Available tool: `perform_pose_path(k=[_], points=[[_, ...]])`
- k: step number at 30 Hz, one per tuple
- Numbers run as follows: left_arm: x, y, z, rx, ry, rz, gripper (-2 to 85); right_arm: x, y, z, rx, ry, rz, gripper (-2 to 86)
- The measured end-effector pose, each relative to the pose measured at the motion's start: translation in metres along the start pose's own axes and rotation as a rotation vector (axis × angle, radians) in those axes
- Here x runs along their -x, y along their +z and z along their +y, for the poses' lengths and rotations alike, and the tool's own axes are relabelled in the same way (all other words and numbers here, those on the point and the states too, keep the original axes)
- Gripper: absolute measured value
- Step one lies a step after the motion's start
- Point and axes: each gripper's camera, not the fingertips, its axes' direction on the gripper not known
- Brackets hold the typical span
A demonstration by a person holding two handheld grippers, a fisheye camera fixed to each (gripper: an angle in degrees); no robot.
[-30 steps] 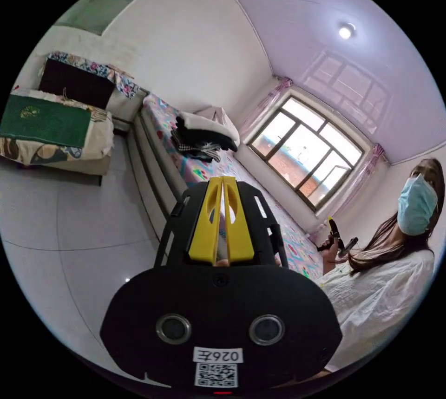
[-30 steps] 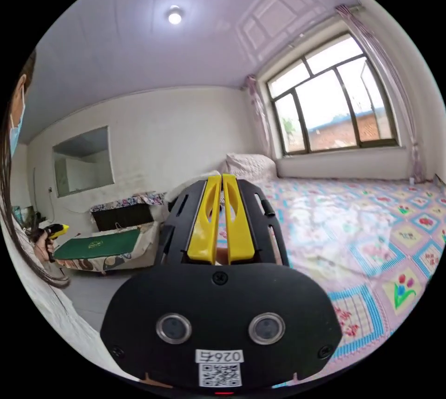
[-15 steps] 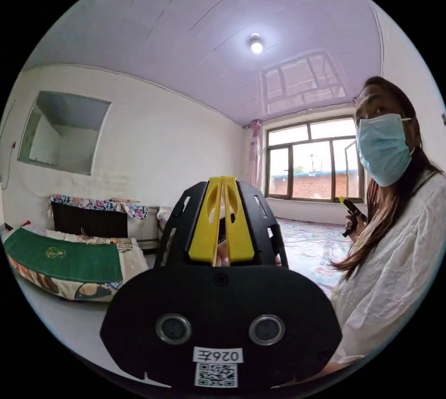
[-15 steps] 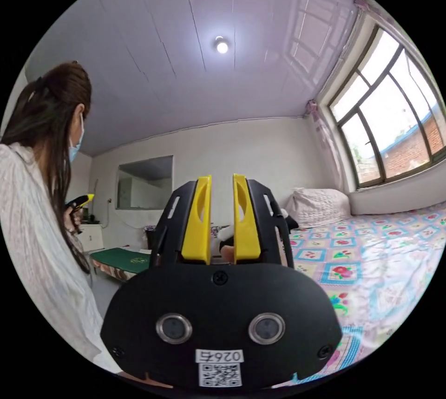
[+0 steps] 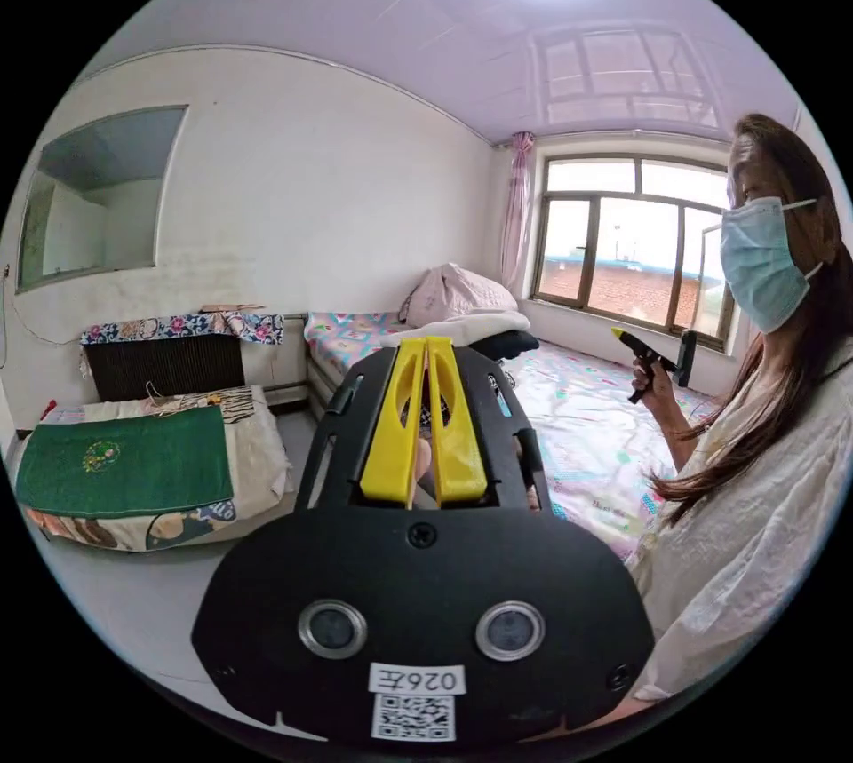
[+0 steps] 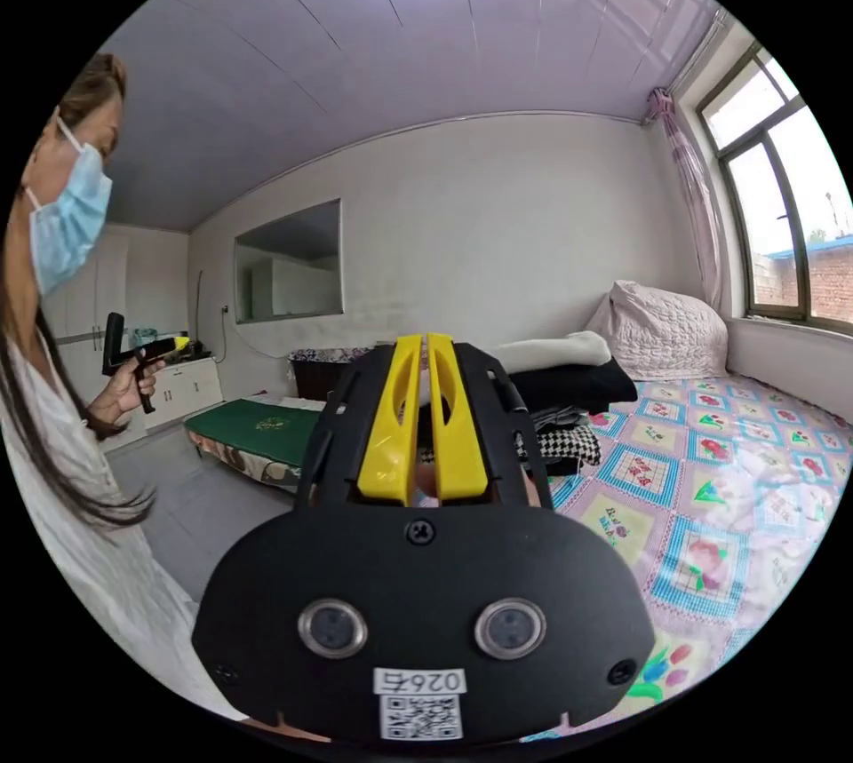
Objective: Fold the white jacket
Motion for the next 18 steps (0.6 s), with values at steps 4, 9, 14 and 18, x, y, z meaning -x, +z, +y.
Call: perform_pose_path(k=[4,9,14,18], points=[[0.079,0.132,-0.037,0.059,-0.065,0.198,14.0,-0.036,0.113,-0.002,0.053,-0.011,0.142,9.3],[0.137,0.331,-0.071,0.319,-0.167,0.448,18.9,-0.118,0.238,-0.001,0.197,0.042,0.334,12.9],[0.167,0.454,-0.084,0.476,-0.297,0.445,26.5,-0.246,0.341,-0.006,0.303,0.110,0.354,19.0],[0.190,0.489,-0.099,0.473,-0.456,0.522,24.3,-0.334,0.394,-0.007,0.377,0.184,0.359,25.2]])
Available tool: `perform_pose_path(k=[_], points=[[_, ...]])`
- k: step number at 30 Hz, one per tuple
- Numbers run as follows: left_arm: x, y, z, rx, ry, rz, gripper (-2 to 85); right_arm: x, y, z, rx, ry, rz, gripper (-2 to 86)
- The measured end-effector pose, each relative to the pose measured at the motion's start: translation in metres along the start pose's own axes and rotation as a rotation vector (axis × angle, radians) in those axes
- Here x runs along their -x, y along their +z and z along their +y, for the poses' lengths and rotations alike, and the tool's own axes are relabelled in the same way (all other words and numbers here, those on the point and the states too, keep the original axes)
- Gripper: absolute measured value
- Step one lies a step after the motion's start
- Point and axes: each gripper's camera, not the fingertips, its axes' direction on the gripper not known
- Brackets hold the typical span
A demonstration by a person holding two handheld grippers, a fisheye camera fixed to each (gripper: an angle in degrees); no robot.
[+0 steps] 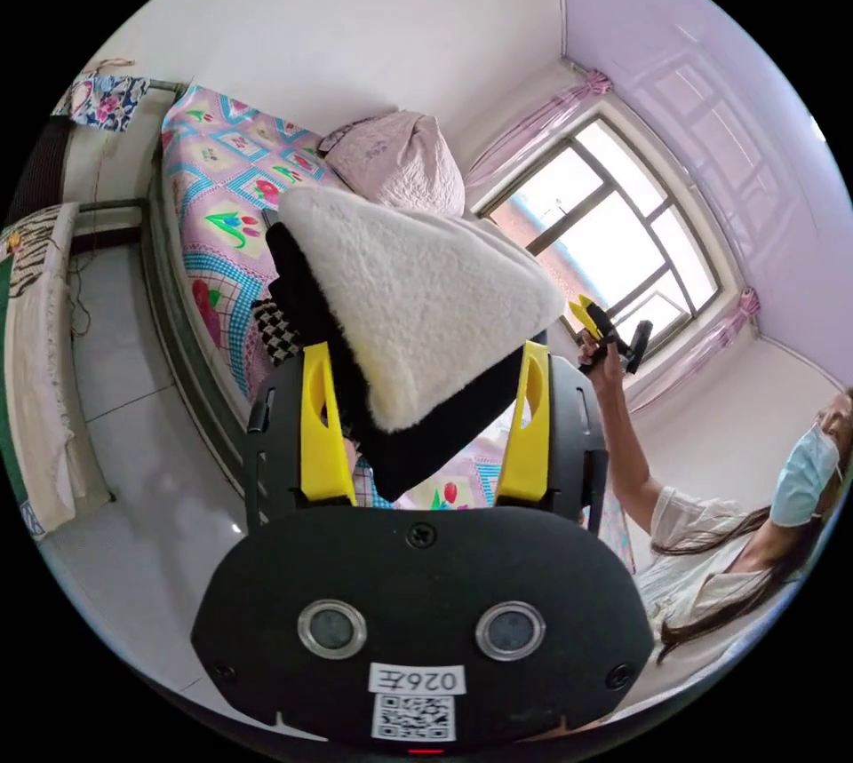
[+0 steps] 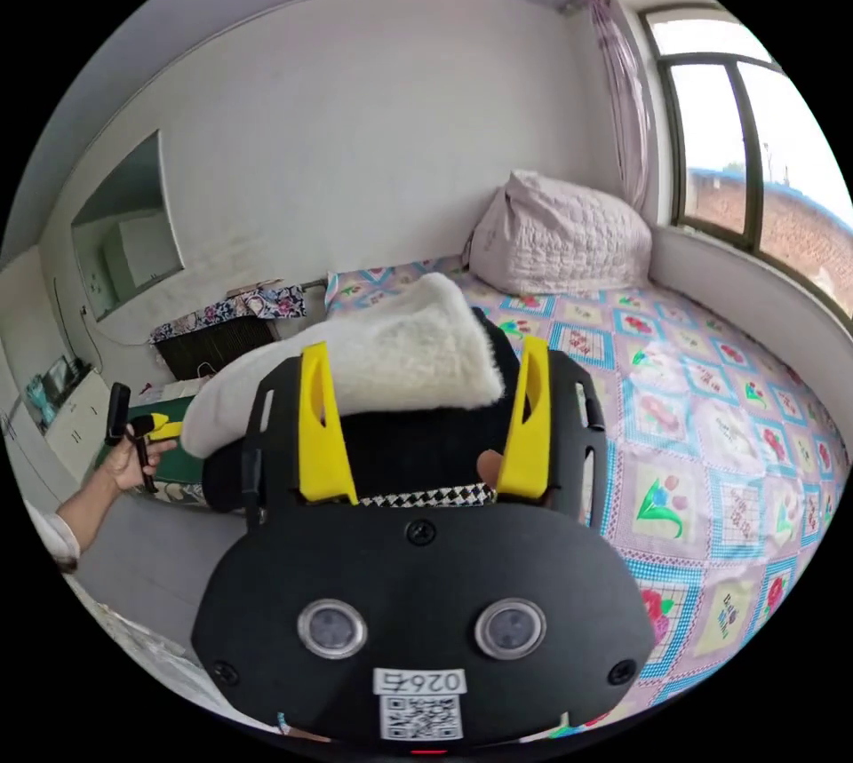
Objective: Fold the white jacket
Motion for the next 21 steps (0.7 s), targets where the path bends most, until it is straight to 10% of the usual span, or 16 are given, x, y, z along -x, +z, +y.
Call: perform_pose_path(k=[6,11,21], points=[[0.020,-0.034,-0.033,0.012,-0.168,0.069,9.4,-0.060,0.100,-0.029,0.269,0.010,-0.301,15.1],[0.010,-0.096,-0.058,-0.099,-0.137,0.180,4.9,-0.028,0.073,-0.051,0.175,-0.138,-0.146,0.0],[-0.142,-0.246,-0.185,-0.292,0.301,0.343,2.1,0.032,-0.085,-0.166,-0.221,-0.152,-0.167,-1.2]])
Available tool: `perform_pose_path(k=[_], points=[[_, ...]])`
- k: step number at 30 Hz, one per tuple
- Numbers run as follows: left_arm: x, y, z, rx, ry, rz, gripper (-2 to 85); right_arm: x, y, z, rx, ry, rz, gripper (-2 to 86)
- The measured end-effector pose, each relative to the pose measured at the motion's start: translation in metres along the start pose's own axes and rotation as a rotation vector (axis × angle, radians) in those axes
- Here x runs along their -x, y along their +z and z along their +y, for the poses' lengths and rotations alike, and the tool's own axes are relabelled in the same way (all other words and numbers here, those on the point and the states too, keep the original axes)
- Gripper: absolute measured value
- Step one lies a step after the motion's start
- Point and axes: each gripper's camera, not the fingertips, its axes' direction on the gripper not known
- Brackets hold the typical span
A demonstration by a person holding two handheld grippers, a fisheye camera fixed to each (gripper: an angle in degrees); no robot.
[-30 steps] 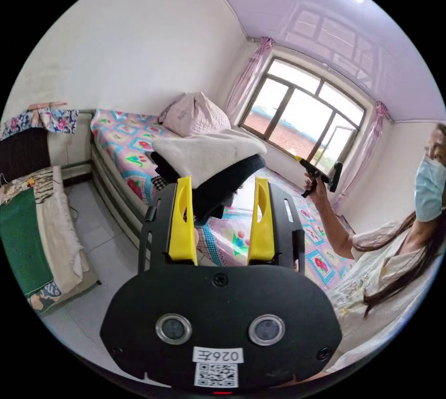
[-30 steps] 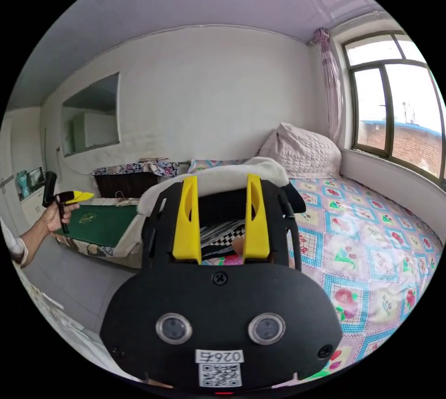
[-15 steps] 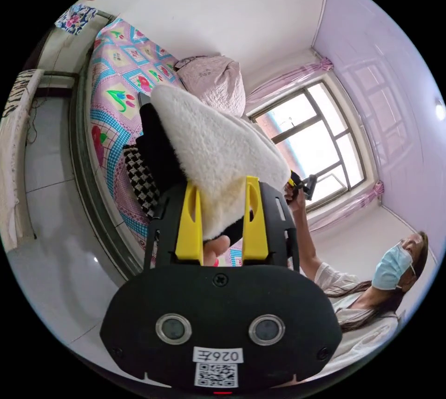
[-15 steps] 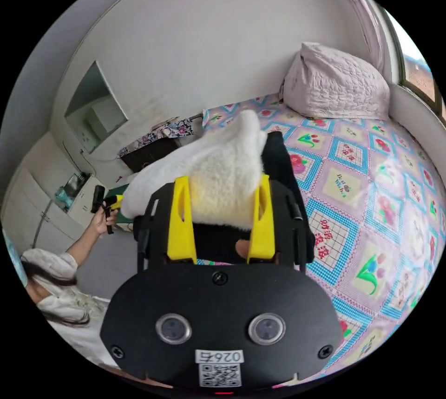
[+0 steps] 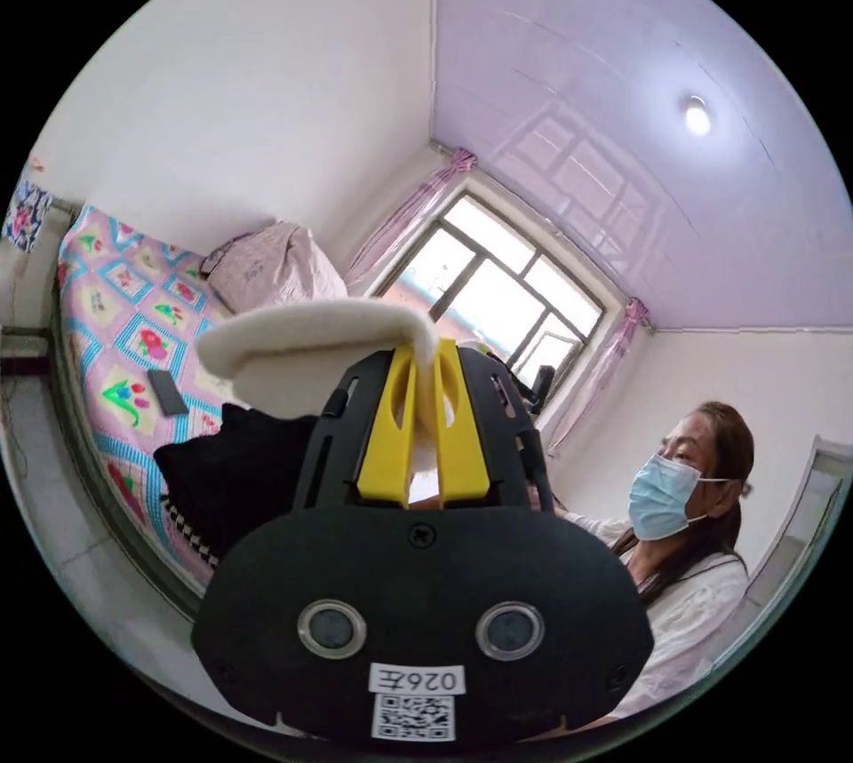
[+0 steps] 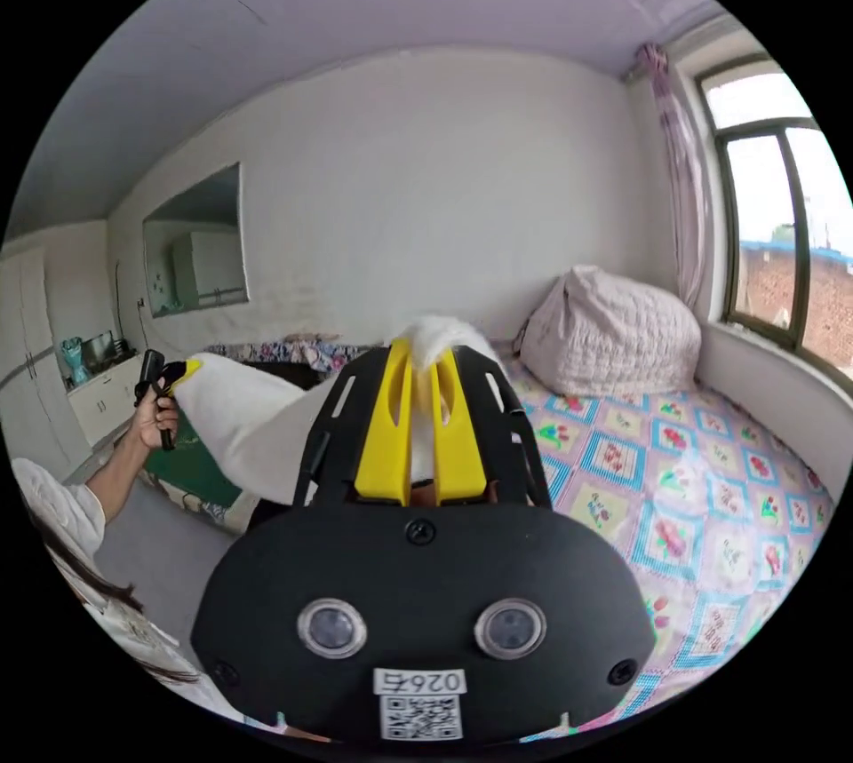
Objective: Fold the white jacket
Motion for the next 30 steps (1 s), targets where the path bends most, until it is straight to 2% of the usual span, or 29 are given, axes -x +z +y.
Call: perform_pose_path(k=[2,7,11,14,18,22,25,27,29,30], points=[[-0.039,-0.018,-0.027,-0.008,0.090,0.060,2.1,0.017,-0.096,-0.019,-0.159,-0.010,0.016,-1.2],[-0.131,-0.060,-0.058,0.054,0.268,0.181,2.3,0.043,-0.300,-0.004,-0.328,0.042,0.003,-1.1],[-0.154,-0.061,-0.046,0.178,0.333,0.321,2.4,0.108,-0.445,0.064,-0.334,0.125,0.105,-1.1],[-0.146,-0.040,-0.017,0.287,0.272,0.451,2.2,0.166,-0.517,0.120,-0.265,0.199,0.249,-1.1],[-0.107,0.026,0.041,0.486,-0.034,0.657,1.9,0.211,-0.583,0.183,-0.180,0.338,0.402,-1.1],[-0.085,0.114,0.096,0.725,-0.254,0.685,1.4,0.195,-0.634,0.262,-0.082,0.589,0.532,-1.1],[-0.100,0.197,0.108,0.851,-0.243,0.663,1.3,0.141,-0.660,0.310,-0.027,0.735,0.610,-1.1],[-0.126,0.249,0.102,0.879,-0.194,0.646,1.2,0.106,-0.687,0.326,-0.070,0.800,0.614,-1.1],[-0.169,0.291,0.086,0.864,-0.100,0.641,1.0,0.070,-0.739,0.329,-0.249,0.813,0.555,-1.1],[-0.208,0.308,0.072,0.815,0.014,0.669,1.0,0.066,-0.753,0.324,-0.292,0.792,0.546,-1.1]])
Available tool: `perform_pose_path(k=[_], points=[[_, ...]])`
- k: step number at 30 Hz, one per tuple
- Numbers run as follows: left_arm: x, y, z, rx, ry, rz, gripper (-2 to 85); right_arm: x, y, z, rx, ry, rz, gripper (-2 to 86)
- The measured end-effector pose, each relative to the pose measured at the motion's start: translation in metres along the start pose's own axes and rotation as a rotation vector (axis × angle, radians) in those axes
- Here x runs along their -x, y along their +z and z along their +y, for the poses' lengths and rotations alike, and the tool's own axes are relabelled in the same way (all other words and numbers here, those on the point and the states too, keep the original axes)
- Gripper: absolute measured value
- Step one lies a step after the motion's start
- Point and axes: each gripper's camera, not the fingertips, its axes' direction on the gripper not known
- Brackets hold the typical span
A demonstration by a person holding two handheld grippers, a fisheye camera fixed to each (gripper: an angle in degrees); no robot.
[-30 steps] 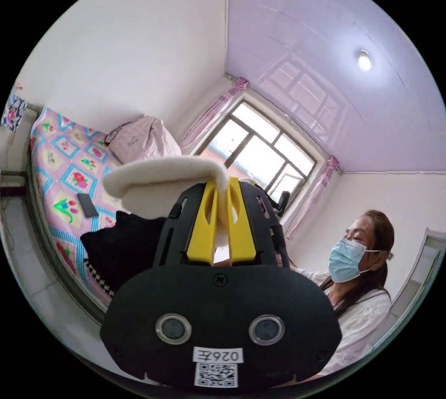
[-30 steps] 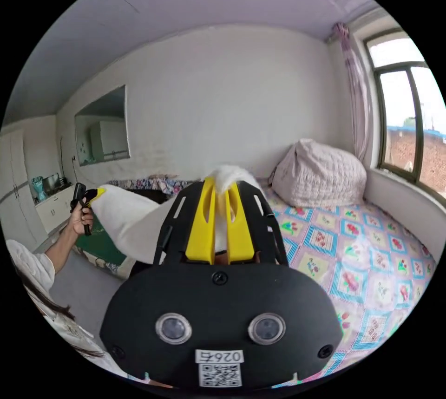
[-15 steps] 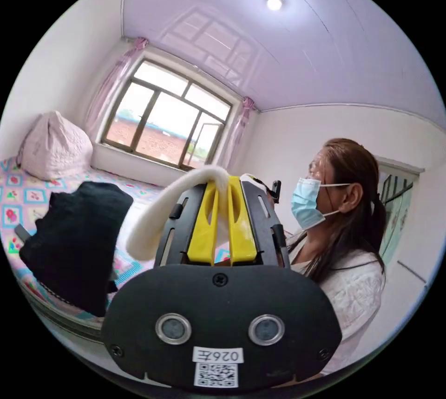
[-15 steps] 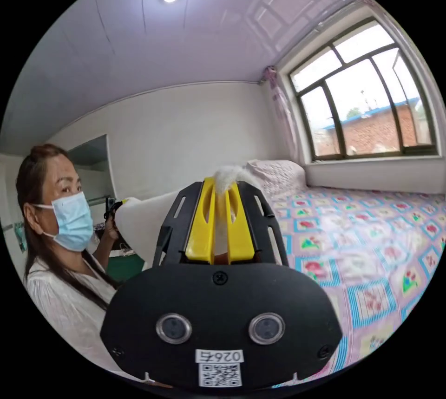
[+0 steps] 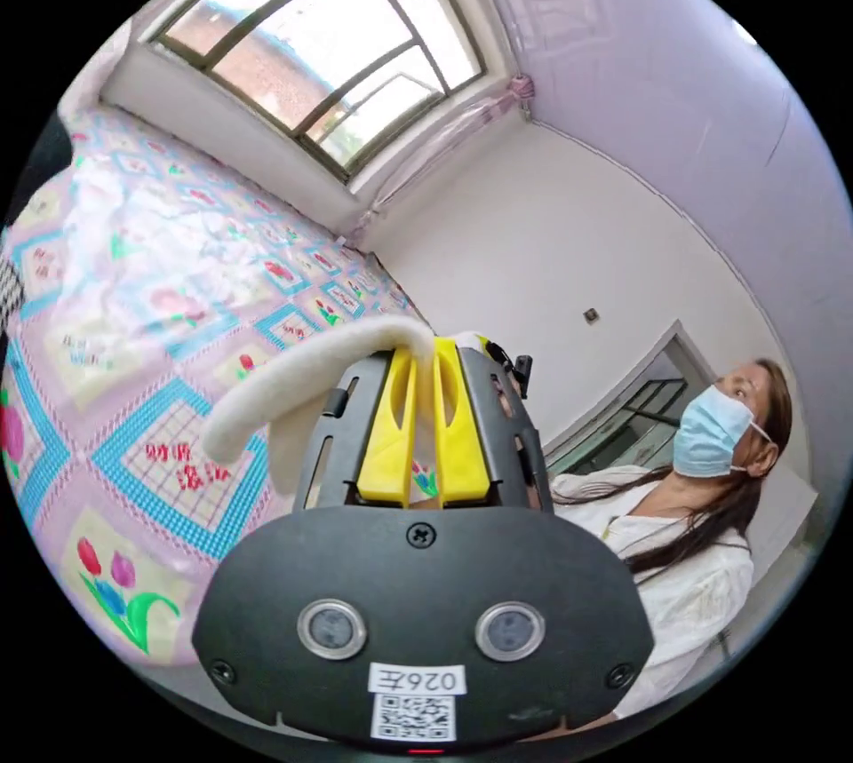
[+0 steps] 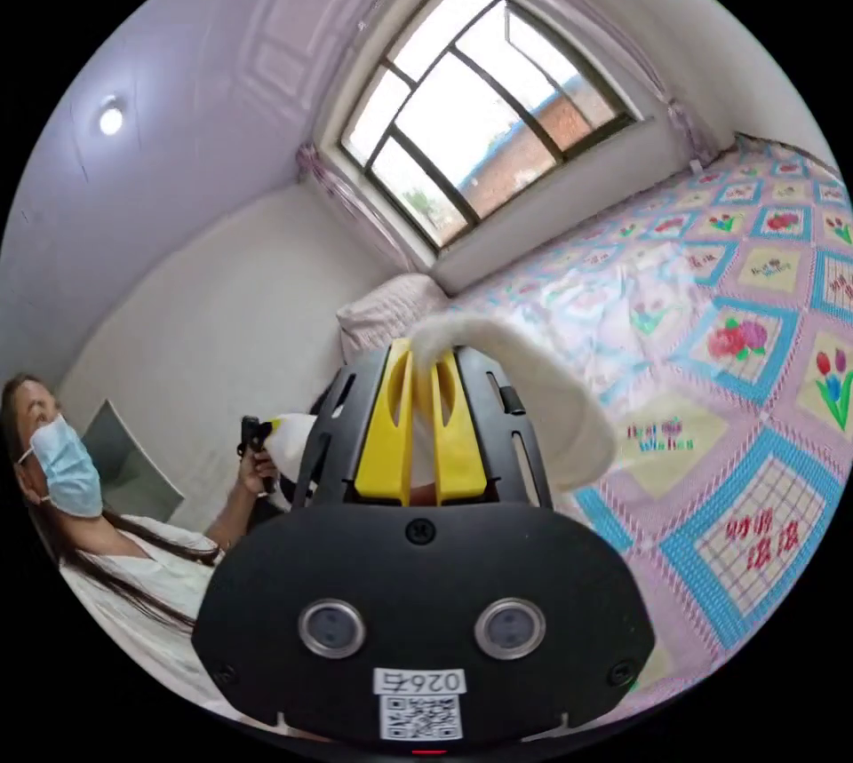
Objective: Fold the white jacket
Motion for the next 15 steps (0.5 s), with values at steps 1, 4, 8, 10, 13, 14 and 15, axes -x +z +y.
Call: perform_pose_path(k=[1,4,8,10,13,14,15], points=[[-0.031,0.015,-0.025,-0.033,0.163,0.031,1.0,0.003,-0.021,-0.022,-0.072,-0.053,-0.046,-1.1],[-0.099,0.054,-0.051,0.054,0.540,-0.124,1.7,0.041,-0.076,-0.059,-0.156,-0.362,-0.095,-1.0],[-0.050,0.098,-0.024,0.213,0.341,-0.254,2.5,0.019,-0.113,-0.037,0.013,-0.488,-0.228,0.9],[0.037,0.113,0.028,0.297,-0.026,-0.212,1.7,-0.024,-0.109,0.001,0.138,-0.352,-0.186,2.8],[0.116,0.101,0.109,0.219,-0.414,-0.108,0.0,-0.108,-0.109,0.085,0.267,-0.014,-0.021,5.8],[0.123,0.095,0.120,0.170,-0.461,-0.088,0.1,-0.131,-0.119,0.113,0.250,0.109,0.029,7.2],[0.130,0.083,0.134,0.064,-0.527,-0.071,0.3,-0.137,-0.125,0.123,0.229,0.155,0.051,7.7]])
